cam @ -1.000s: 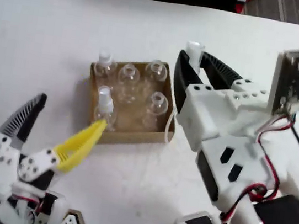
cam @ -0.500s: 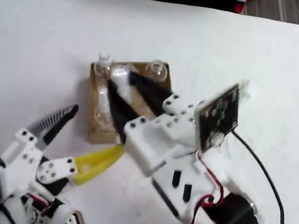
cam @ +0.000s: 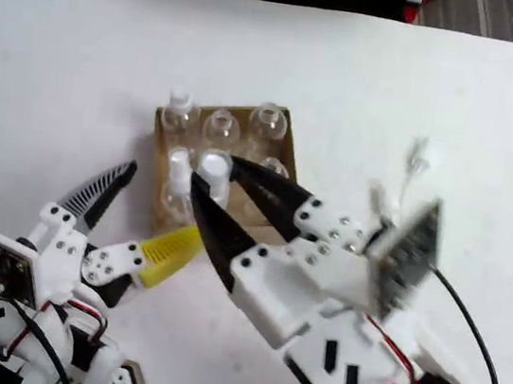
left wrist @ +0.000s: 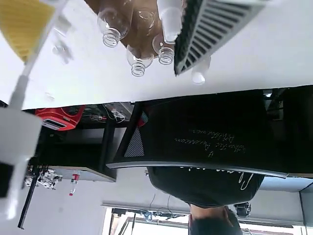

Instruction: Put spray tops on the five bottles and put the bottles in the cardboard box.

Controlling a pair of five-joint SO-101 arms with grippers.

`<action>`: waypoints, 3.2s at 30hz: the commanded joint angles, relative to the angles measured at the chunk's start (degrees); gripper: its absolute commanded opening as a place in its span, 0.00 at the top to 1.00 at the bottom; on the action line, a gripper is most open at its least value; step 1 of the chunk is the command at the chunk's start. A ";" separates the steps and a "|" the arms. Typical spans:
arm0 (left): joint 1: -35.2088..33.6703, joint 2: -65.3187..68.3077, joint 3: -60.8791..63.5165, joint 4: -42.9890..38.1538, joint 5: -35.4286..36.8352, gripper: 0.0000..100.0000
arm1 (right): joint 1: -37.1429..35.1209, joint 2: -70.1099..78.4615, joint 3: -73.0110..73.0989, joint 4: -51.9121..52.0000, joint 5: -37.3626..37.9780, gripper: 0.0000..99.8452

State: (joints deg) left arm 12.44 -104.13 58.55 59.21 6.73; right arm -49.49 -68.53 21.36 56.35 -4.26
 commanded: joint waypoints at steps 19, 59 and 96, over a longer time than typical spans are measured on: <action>-9.27 0.04 -2.02 5.19 -0.35 0.60 | 16.92 17.89 -0.09 -24.40 6.24 0.98; -36.18 0.04 21.19 -11.69 12.48 0.60 | 18.86 44.79 3.43 -42.33 5.71 0.98; -36.18 0.04 22.15 -12.22 12.31 0.60 | 17.45 49.98 24.18 -65.36 6.33 0.98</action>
State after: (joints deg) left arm -23.25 -103.43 81.05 48.75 18.68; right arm -30.68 -15.87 45.98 -7.56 1.01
